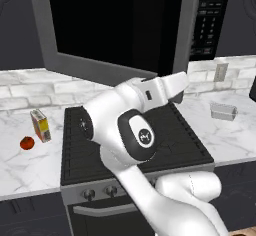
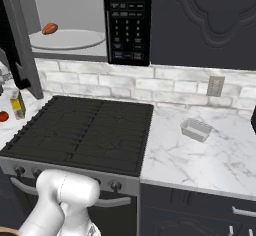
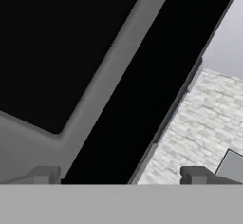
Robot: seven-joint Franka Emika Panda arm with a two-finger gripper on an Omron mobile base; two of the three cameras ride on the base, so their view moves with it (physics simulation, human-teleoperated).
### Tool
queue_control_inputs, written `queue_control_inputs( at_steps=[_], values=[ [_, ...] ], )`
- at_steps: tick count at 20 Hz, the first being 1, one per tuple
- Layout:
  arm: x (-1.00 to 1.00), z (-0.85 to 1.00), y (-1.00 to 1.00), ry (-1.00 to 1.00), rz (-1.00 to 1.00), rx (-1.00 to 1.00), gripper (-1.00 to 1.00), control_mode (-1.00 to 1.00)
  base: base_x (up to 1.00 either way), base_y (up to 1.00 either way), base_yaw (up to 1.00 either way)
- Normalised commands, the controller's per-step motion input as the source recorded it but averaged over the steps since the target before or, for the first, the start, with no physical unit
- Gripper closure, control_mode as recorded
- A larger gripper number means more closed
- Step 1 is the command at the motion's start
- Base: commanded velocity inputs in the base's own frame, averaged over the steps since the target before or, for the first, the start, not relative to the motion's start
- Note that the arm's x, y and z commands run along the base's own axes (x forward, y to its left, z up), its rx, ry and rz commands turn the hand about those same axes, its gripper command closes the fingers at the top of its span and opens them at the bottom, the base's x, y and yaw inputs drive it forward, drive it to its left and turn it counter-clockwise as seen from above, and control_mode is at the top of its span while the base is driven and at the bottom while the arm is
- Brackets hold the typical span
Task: Close the microwave door.
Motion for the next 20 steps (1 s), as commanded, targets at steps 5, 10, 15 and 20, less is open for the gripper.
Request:
queue_control_inputs(
  at_steps=[5,10,15,20],
  values=[
    [0.11,0.10,-0.61,-0.11,0.04,0.16,-1.00,-1.00,0.00,0.00,0.00],
    [0.10,0.20,-0.56,-0.10,0.08,0.17,-1.00,-1.00,0.00,0.00,0.00],
    [0.00,0.26,-0.57,-0.04,0.20,0.13,-1.00,-1.00,0.00,0.00,0.00],
    [0.03,0.24,-0.57,-0.05,0.21,0.22,-1.00,-1.00,0.00,0.00,0.00]
  ],
)
